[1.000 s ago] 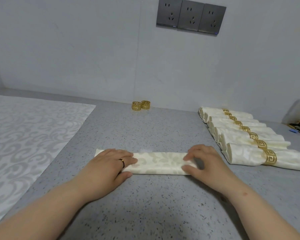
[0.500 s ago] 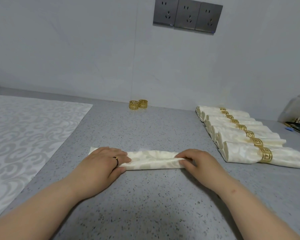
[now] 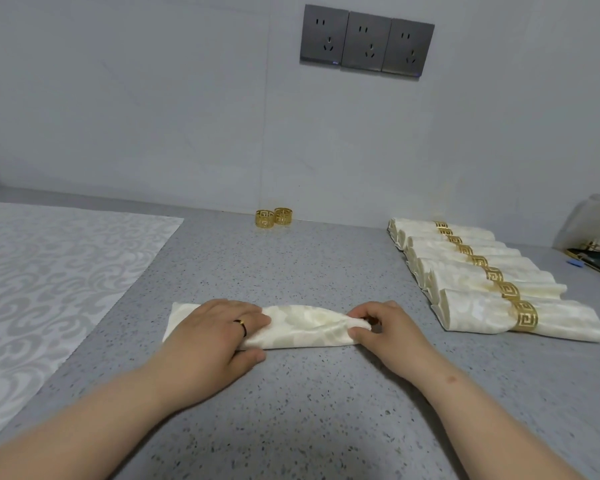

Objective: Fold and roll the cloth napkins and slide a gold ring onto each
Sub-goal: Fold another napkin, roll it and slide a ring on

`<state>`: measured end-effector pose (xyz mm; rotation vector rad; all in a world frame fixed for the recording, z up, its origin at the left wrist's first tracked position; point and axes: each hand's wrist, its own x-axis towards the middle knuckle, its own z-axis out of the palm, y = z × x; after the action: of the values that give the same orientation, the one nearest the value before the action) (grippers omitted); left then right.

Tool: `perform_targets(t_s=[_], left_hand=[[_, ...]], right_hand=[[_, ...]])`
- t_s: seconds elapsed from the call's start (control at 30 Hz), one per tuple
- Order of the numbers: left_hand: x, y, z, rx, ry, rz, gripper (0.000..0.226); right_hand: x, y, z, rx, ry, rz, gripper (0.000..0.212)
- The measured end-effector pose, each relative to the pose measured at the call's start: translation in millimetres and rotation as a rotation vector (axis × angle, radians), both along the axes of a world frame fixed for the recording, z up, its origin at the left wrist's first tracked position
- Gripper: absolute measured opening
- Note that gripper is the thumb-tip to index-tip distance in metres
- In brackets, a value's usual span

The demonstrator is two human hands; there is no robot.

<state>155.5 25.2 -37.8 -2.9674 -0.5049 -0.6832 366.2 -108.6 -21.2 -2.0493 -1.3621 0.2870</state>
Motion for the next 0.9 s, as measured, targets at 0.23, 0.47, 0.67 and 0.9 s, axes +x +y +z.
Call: perform_targets(t_s=[0.23,0.47,0.67,0.9], left_hand=[[62.2,-37.1,18.0,-0.051,0.11,0.027,0.066],[83.3,-28.7,20.6,0.038,0.239,0.061,0.056],[79.9,-19.5,21.2,0.032,0.242,0.03,0.053],[94.6,-24.5,17.2,-0.094,0.162,-0.034,0.041]], right_hand=[[2.6,-3.0,-1.9,0.036,0.005,0.018,0.032],[7.2,-5.5,1.3,0.028,0.038,0.045,0.03],[1.9,-4.4,3.2,0.044,0.012,0.05,0.032],[-0.4,1.7,-2.8,0.097,-0.02,0.055,0.016]])
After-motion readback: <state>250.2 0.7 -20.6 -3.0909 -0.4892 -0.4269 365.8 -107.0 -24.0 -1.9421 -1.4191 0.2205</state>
